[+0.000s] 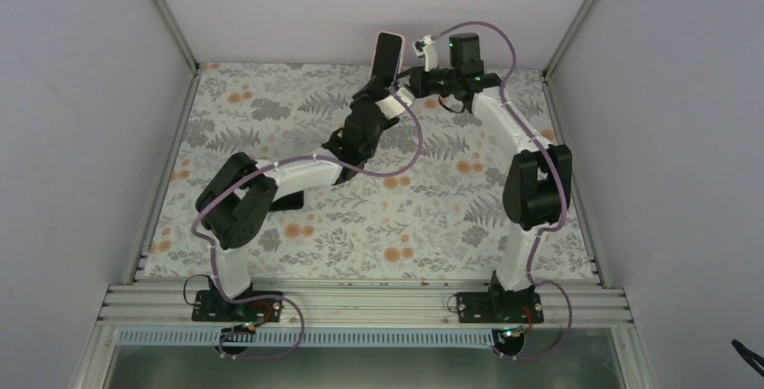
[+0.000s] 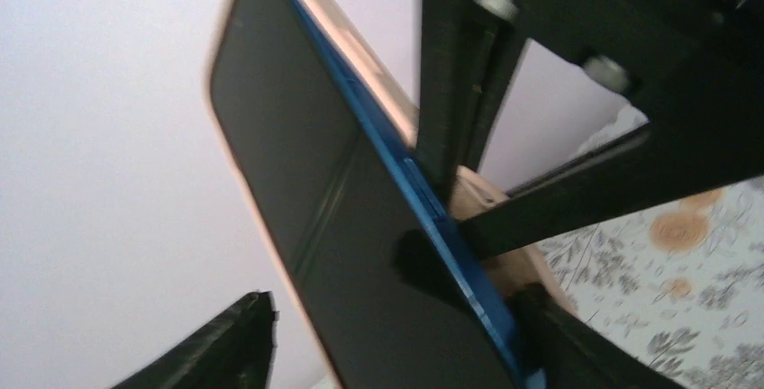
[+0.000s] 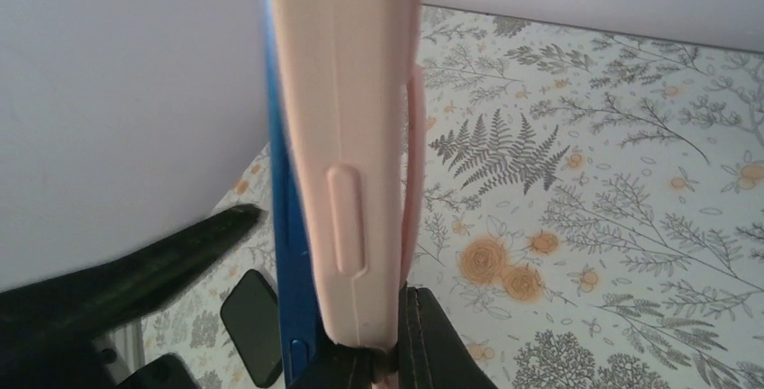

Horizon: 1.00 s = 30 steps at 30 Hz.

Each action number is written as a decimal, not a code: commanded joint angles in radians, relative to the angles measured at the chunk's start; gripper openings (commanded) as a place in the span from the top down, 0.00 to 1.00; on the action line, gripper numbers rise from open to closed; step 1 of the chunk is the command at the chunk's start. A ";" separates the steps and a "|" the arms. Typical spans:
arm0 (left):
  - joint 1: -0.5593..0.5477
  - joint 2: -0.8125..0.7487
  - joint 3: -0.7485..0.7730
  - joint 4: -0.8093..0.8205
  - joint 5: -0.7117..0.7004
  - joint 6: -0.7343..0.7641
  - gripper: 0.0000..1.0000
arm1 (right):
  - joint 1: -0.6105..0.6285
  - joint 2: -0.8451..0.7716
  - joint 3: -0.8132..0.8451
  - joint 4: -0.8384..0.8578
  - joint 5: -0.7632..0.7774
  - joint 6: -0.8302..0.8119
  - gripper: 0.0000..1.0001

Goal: Take the phone out of the phone case
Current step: Remove the phone case from the phone.

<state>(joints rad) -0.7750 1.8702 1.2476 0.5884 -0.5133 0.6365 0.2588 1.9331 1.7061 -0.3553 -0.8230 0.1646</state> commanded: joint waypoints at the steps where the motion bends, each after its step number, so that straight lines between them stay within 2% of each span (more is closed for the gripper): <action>1: 0.047 0.040 0.040 0.058 -0.153 -0.005 0.43 | 0.054 -0.084 -0.008 -0.035 -0.088 -0.023 0.97; 3: 0.051 0.051 0.063 0.034 -0.154 -0.020 0.49 | 0.079 -0.090 -0.009 -0.043 -0.093 -0.038 0.97; 10: 0.071 0.058 0.070 0.092 -0.186 0.026 0.51 | 0.124 -0.098 -0.025 -0.055 -0.111 -0.056 0.97; 19: 0.108 0.051 0.098 0.103 -0.164 0.065 0.76 | 0.131 -0.063 -0.007 -0.067 -0.102 -0.061 0.97; 23: 0.111 0.047 0.078 0.154 -0.154 0.104 0.86 | 0.131 -0.057 0.013 -0.098 -0.026 -0.093 0.97; 25: 0.110 0.053 0.084 0.156 -0.152 0.118 0.96 | 0.131 -0.054 0.030 -0.115 0.013 -0.110 0.97; 30: 0.109 0.048 0.085 0.129 -0.142 0.104 0.98 | 0.136 -0.041 0.082 -0.175 0.238 -0.178 0.97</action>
<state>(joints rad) -0.7338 1.9114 1.2854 0.6785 -0.5644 0.6827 0.3271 1.9194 1.7489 -0.3351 -0.6632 0.1219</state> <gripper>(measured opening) 0.075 0.060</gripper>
